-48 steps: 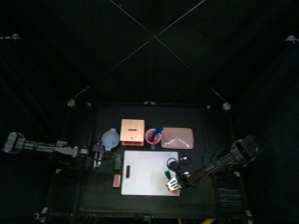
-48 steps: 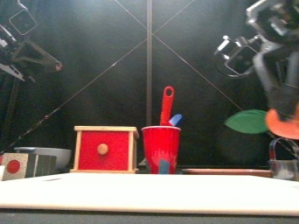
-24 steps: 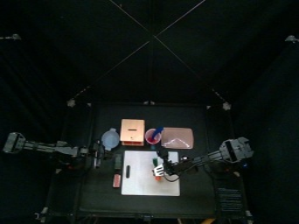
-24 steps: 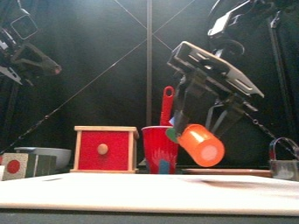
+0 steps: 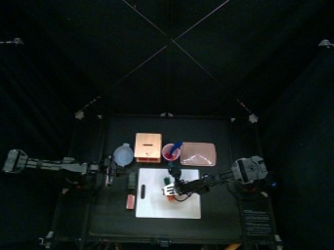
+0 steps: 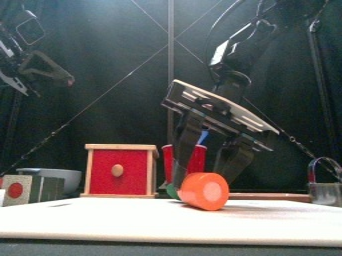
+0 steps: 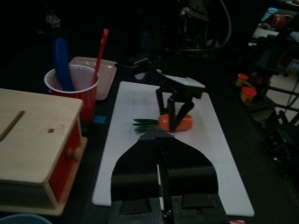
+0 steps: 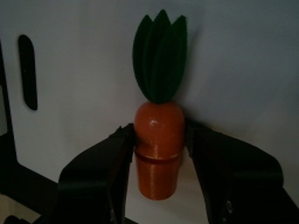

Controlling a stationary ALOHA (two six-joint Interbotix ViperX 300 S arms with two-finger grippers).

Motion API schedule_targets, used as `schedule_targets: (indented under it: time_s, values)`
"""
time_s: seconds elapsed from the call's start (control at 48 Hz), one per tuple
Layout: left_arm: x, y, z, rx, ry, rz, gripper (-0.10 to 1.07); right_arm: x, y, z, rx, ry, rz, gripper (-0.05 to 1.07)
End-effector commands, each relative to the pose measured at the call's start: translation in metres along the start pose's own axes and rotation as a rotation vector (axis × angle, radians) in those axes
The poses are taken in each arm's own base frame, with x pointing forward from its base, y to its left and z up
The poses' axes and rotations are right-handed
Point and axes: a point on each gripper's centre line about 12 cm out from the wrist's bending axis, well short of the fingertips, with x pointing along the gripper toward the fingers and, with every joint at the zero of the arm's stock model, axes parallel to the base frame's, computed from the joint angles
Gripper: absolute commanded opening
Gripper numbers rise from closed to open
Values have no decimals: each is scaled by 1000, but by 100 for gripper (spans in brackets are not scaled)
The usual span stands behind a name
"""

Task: Place carrot onto cutting board

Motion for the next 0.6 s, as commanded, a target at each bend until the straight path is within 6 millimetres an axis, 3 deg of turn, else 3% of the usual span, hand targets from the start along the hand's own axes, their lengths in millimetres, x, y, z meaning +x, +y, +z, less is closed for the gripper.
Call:
schedule_targets:
  time_s: [0.0,0.208,0.583]
  values:
    - [3,4,13,5,-32,24,-1,-9,10,5,0,-10,21,88]
    - [3,10,14,8,-37,53,-1,-14,12,6,-18,-27,7,97]
    - [3,10,14,-6,-28,55,-1,-40,23,12,-129,-131,-21,97]
